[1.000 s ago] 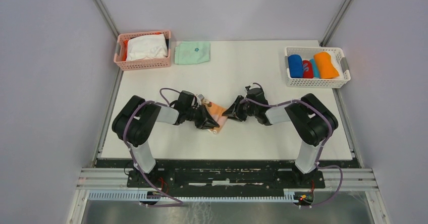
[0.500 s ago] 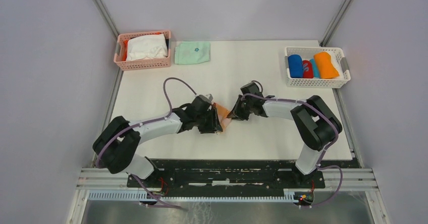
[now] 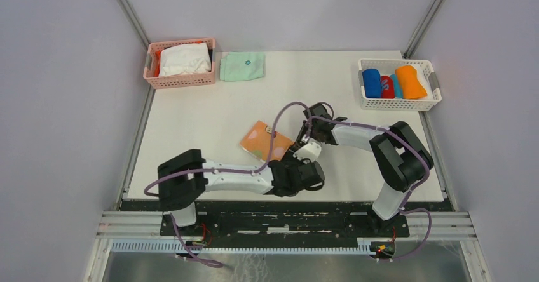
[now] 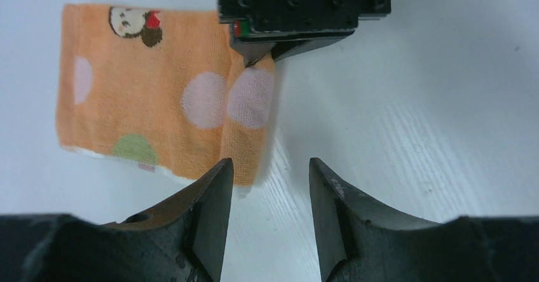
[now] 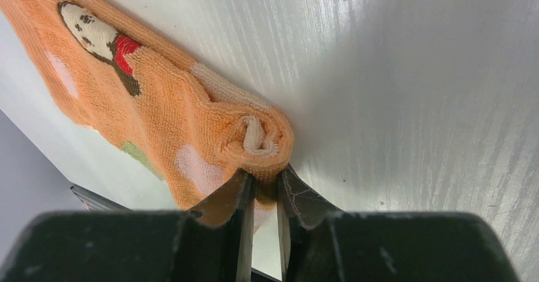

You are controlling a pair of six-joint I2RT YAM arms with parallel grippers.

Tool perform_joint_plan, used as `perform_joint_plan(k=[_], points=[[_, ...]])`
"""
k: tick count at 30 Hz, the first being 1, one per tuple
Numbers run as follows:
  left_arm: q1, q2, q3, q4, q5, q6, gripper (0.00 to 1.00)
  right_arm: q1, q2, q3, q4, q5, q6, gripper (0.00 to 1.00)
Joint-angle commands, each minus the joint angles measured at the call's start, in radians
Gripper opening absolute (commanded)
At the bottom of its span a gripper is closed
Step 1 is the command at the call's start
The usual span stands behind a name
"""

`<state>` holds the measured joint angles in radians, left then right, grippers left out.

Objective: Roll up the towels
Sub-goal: Roll the towel at the center of the board.

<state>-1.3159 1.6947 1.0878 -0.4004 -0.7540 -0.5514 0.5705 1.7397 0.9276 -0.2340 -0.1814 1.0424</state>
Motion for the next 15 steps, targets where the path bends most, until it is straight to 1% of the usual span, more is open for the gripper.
perform_joint_plan(k=[1, 4, 8, 15], points=[[-0.059, 0.104, 0.086, -0.008, -0.244, 0.159, 0.54, 0.003, -0.012, 0.015, -0.074, 0.030, -0.027, 0.23], [-0.077, 0.174, 0.106, 0.009, -0.284, 0.202, 0.53, 0.004, -0.014, 0.018, -0.080, 0.028, -0.031, 0.23], [-0.077, 0.230, 0.113, 0.021, -0.323, 0.240, 0.52, 0.004, -0.014, 0.017, -0.080, 0.024, -0.034, 0.23], [-0.077, 0.296, 0.113, 0.027, -0.332, 0.258, 0.50, 0.004, -0.007, 0.018, -0.074, 0.016, -0.037, 0.22]])
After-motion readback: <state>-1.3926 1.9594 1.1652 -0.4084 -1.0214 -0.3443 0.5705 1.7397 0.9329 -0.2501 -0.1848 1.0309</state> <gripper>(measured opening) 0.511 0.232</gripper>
